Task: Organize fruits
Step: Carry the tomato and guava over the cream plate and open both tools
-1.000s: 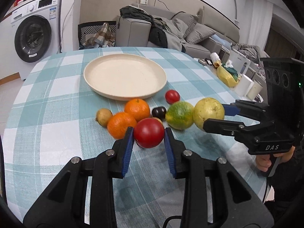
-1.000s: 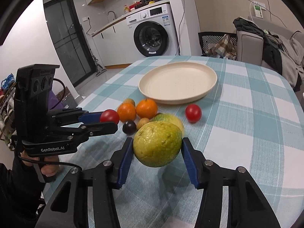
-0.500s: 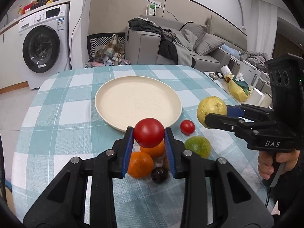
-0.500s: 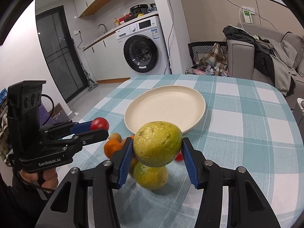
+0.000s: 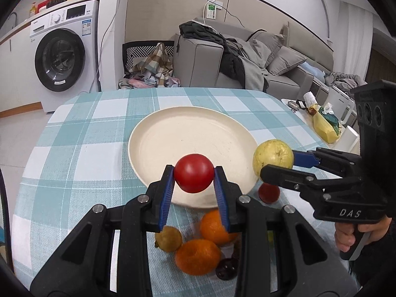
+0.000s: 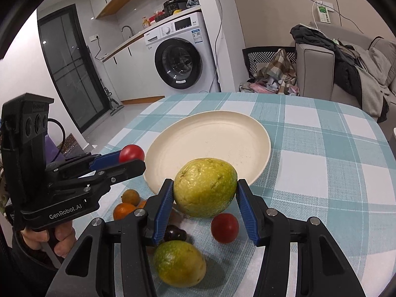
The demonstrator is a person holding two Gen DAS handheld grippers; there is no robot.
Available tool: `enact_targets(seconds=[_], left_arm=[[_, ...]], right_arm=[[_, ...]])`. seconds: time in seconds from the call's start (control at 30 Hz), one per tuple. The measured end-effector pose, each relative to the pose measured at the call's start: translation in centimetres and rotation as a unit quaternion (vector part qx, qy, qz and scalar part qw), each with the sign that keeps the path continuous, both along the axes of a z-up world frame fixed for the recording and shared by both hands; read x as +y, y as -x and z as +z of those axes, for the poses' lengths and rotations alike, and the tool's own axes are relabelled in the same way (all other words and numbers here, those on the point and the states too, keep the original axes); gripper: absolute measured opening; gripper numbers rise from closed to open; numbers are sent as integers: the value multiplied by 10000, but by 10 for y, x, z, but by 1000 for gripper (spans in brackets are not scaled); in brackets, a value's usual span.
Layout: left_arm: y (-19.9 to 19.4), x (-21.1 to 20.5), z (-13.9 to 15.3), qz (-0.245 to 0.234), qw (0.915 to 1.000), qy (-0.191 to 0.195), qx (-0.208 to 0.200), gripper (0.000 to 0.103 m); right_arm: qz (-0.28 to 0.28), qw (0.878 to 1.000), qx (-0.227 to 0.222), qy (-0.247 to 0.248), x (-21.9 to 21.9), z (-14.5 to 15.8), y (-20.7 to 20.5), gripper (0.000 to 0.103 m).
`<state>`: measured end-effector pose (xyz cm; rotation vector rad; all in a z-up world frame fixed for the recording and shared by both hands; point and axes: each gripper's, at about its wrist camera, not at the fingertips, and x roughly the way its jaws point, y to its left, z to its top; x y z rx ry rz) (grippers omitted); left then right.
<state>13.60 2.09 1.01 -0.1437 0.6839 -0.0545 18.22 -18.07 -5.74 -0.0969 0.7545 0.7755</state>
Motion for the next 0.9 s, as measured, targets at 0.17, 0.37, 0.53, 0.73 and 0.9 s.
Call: enact_targets(seconds=[0.17,0.37,0.53,0.73,0.9], left_arm=[[-18,3,-10,36,10000,-12,73,29],[-27,8,-22,122,9998,17,160,29],[-29,6,-28,116,9997,-33,215,29],[-27,4,-30,98,9998,-80,175,29],[-21,2,-28,92,9995,-187,250,42]], right_arm=[[-34,10000,77,46,8,-9,-11,52],[-65,9999,56,76,13,-16,-19,52],[-48,9998,103,148,17,-21,-21,52],[-81,9997,107,191,19,-21,-22,52],[-50,9999,159,19,14,-19,-19,55]])
